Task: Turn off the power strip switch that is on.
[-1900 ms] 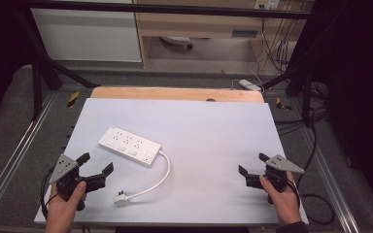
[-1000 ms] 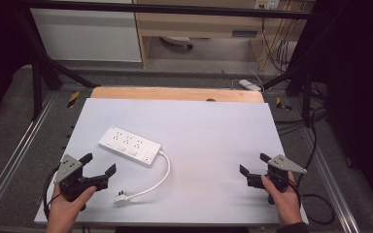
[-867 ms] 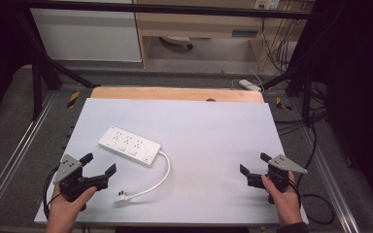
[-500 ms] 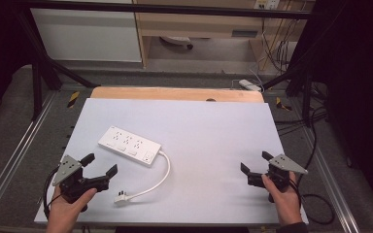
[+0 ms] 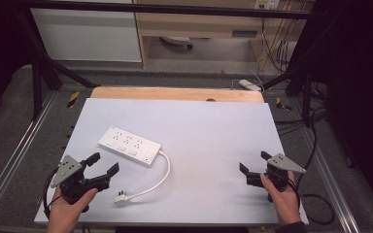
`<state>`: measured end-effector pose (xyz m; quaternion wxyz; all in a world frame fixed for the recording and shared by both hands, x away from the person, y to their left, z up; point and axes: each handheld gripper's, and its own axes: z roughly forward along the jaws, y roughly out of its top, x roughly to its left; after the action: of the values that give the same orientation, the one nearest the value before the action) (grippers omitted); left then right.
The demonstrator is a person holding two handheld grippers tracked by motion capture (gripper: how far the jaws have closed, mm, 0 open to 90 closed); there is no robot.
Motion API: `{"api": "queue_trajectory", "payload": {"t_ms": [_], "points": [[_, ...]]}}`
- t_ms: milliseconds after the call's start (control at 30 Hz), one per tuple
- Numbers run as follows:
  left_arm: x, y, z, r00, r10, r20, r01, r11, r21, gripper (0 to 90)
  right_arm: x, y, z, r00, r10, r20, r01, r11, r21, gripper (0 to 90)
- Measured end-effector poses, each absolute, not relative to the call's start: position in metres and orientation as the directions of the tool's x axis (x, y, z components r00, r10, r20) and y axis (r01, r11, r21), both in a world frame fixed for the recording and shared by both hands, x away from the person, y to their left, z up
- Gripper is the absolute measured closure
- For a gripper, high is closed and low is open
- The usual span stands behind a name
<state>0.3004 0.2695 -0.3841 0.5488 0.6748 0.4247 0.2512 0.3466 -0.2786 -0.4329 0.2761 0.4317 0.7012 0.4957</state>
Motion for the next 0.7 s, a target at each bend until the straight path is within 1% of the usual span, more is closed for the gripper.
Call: {"api": "queue_trajectory", "payload": {"t_ms": [67, 100, 133, 167, 200, 233, 333, 367, 400, 433, 500, 533, 600, 633, 667, 700], "points": [[0.300, 0.268, -0.382, 0.520, 0.845, -0.127, 0.297, -0.039, 0.954, 22.1, 0.347, -0.279, -0.433, -0.475, 0.879, 0.042, 0.332, 0.135, 0.934, 3.6], [0.300, 0.267, -0.382, 0.521, 0.844, -0.128, 0.298, -0.039, 0.954, 26.6, 0.347, -0.279, -0.433, -0.473, 0.880, 0.042, 0.334, 0.135, 0.933, 3.6], [0.299, 0.266, -0.381, 0.521, 0.843, -0.131, 0.298, -0.035, 0.954, 29.1, 0.347, -0.279, -0.433, -0.473, 0.880, 0.042, 0.334, 0.135, 0.933, 3.5], [0.300, 0.266, -0.380, 0.524, 0.841, -0.137, 0.299, -0.031, 0.954, 29.1, 0.347, -0.279, -0.433, -0.473, 0.880, 0.042, 0.334, 0.135, 0.933, 3.5], [0.300, 0.266, -0.380, 0.527, 0.838, -0.140, 0.299, -0.029, 0.954, 32.0, 0.347, -0.278, -0.433, -0.473, 0.880, 0.042, 0.333, 0.135, 0.933, 3.5], [0.300, 0.266, -0.379, 0.528, 0.837, -0.143, 0.297, -0.024, 0.955, 38.3, 0.347, -0.278, -0.433, -0.473, 0.880, 0.042, 0.333, 0.135, 0.933, 3.5], [0.301, 0.267, -0.375, 0.532, 0.832, -0.155, 0.288, -0.006, 0.958, 50.2, 0.347, -0.278, -0.433, -0.471, 0.881, 0.041, 0.334, 0.135, 0.933, 3.5], [0.301, 0.267, -0.374, 0.534, 0.831, -0.155, 0.288, -0.006, 0.958, 50.2, 0.347, -0.278, -0.433, -0.471, 0.881, 0.041, 0.334, 0.135, 0.933, 3.5], [0.302, 0.267, -0.372, 0.534, 0.832, -0.152, 0.281, -0.006, 0.960, 58.5, 0.347, -0.278, -0.433, -0.470, 0.882, 0.040, 0.333, 0.136, 0.933, 3.5], [0.305, 0.267, -0.370, 0.533, 0.832, -0.154, 0.286, -0.006, 0.958, 62.7, 0.347, -0.278, -0.433, -0.470, 0.882, 0.039, 0.333, 0.136, 0.933, 3.5], [0.306, 0.267, -0.369, 0.531, 0.832, -0.160, 0.292, -0.003, 0.957, 70.1, 0.347, -0.278, -0.433, -0.469, 0.882, 0.043, 0.336, 0.132, 0.933, 3.5], [0.307, 0.268, -0.369, 0.533, 0.830, -0.162, 0.291, 0.000, 0.957, 70.1, 0.347, -0.278, -0.433, -0.469, 0.882, 0.043, 0.336, 0.132, 0.933, 3.5], [0.310, 0.268, -0.367, 0.540, 0.827, -0.159, 0.286, -0.002, 0.958, 81.2, 0.347, -0.277, -0.433, -0.470, 0.881, 0.042, 0.333, 0.133, 0.934, 3.4], [0.311, 0.269, -0.367, 0.543, 0.825, -0.157, 0.284, -0.004, 0.959, 81.2, 0.347, -0.277, -0.433, -0.470, 0.881, 0.042, 0.333, 0.133, 0.934, 3.4], [0.313, 0.269, -0.366, 0.545, 0.824, -0.154, 0.282, -0.008, 0.959, 86.8, 0.347, -0.277, -0.433, -0.474, 0.880, 0.038, 0.331, 0.138, 0.934, 3.3], [0.314, 0.269, -0.365, 0.547, 0.824, -0.148, 0.278, -0.013, 0.960, 86.8, 0.347, -0.277, -0.433, -0.474, 0.880, 0.038, 0.331, 0.138, 0.934, 3.3]]}}
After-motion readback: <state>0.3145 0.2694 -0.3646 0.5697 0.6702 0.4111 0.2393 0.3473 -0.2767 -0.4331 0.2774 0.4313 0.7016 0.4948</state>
